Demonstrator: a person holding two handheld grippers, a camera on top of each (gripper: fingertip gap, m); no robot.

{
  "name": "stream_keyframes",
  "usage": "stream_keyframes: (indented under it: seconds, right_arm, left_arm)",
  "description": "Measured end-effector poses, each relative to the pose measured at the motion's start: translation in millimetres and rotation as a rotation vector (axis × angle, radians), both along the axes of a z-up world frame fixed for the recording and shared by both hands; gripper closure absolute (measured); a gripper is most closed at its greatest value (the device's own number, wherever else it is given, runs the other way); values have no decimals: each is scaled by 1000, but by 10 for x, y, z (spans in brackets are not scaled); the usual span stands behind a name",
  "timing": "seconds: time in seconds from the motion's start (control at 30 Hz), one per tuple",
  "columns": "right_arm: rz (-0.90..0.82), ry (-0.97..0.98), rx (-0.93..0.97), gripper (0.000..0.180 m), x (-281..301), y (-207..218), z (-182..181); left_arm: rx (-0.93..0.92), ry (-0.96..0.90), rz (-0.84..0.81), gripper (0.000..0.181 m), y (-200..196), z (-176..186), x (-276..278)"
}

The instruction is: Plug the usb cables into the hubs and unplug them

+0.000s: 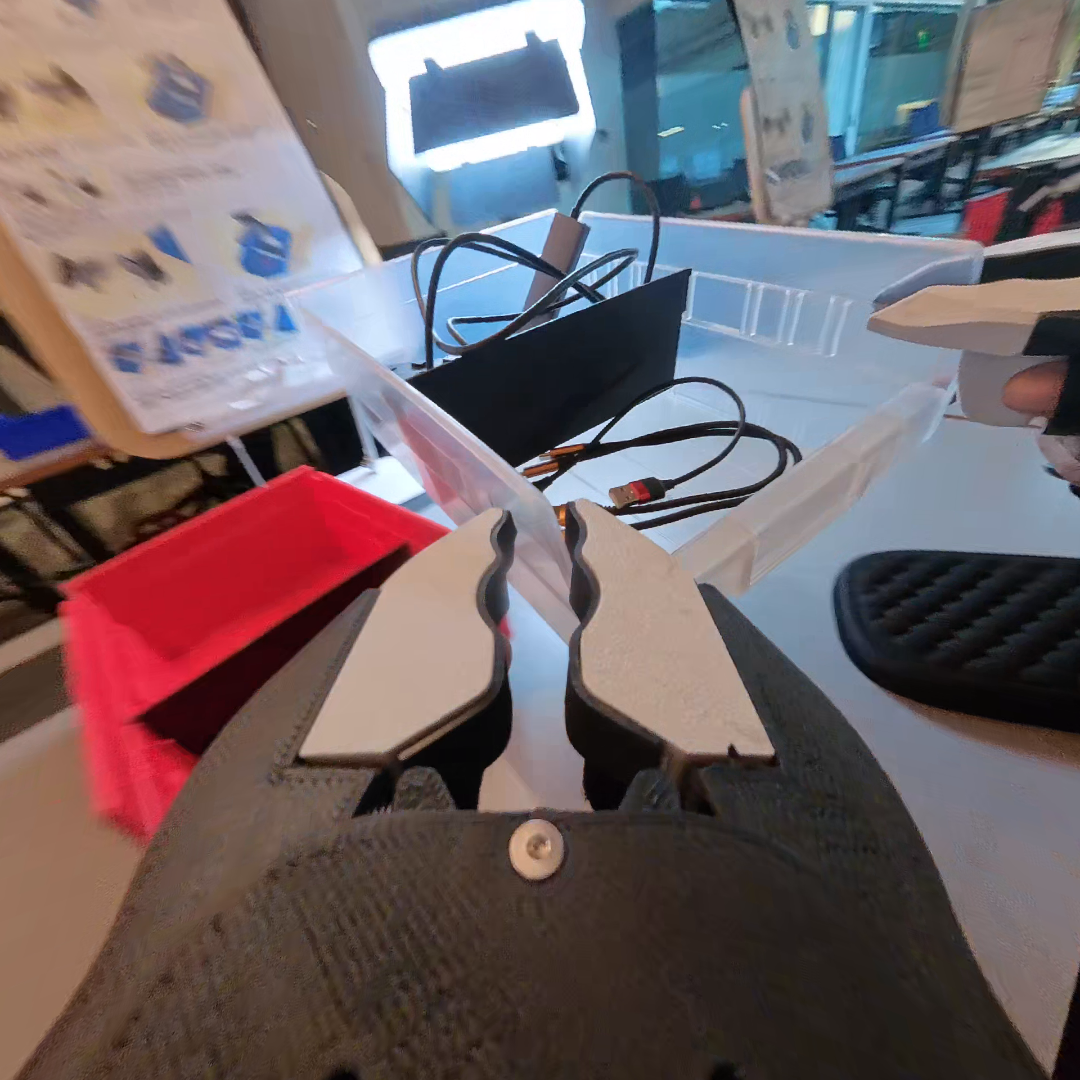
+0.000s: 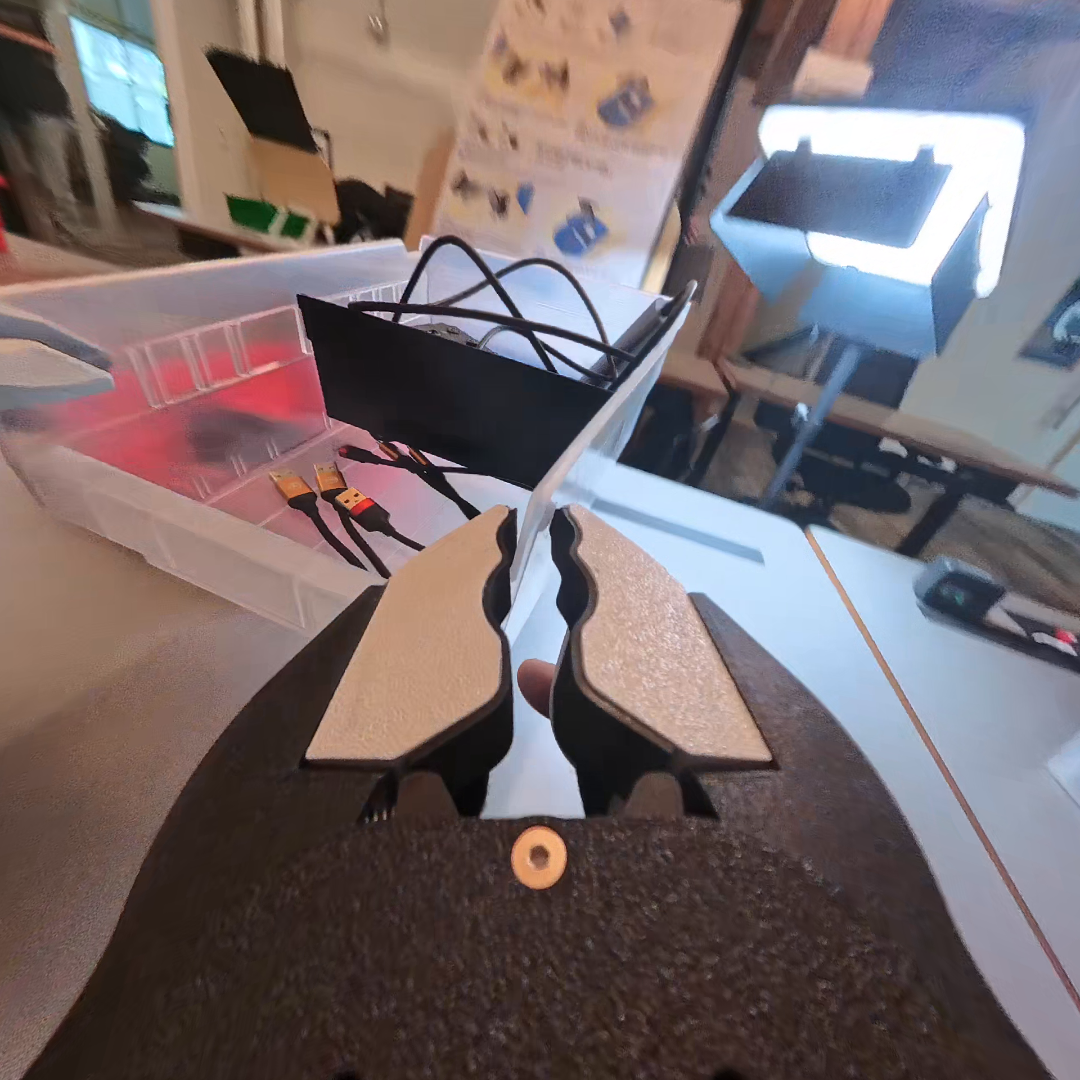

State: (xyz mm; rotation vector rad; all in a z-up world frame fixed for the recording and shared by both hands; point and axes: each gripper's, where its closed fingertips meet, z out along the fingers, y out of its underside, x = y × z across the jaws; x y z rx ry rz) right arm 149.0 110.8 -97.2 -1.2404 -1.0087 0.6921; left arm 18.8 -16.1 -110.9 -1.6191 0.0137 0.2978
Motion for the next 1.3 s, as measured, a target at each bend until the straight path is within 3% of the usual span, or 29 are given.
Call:
stream_keyframes:
  seconds: [0.13, 0.3, 0.47, 0.6, 0.7, 0.87, 1.07, 1.13, 1.23, 1.3]
  right_arm:
    - [169, 85, 22, 167, -522, -499, 445]
    - [416, 85, -5, 166, -1519, -1295, 619]
    - [597, 54, -88, 165, -2420, -2068, 376]
    - [655, 11, -170, 164, -2904, -2408, -81]
    - [634, -47, -180, 164, -3070, -2459, -490]
    - [537, -124, -134, 161, -2971, -2279, -957]
    - [389, -138, -54, 154, -2555, -1845, -1021]
    - [366, -193, -48, 139, -2447, -1680, -1076]
    - [444, -229, -59, 119, -2258, -1527, -1006]
    - [485, -236, -17, 115, -2139, -1359, -829]
  left_arm:
    - [52, 65, 179, 167, -622, 433, -410]
    - [52, 65, 461, 170, -1638, 562, -1099]
    - [54, 39, 690, 173, -2543, 429, -1735]
    - [-5, -25, 782, 174, -2909, 83, -2137]
    - [-36, -70, 785, 175, -2937, -208, -2340]
    - [-81, -149, 703, 176, -2648, -701, -2502]
    - [-150, -141, 466, 171, -2075, -828, -2264]
    - [-237, -137, 335, 162, -1848, -919, -2082]
    - [-202, -35, 304, 148, -1715, -660, -1938]
    - [-267, 63, 228, 139, -1580, -548, -1758]
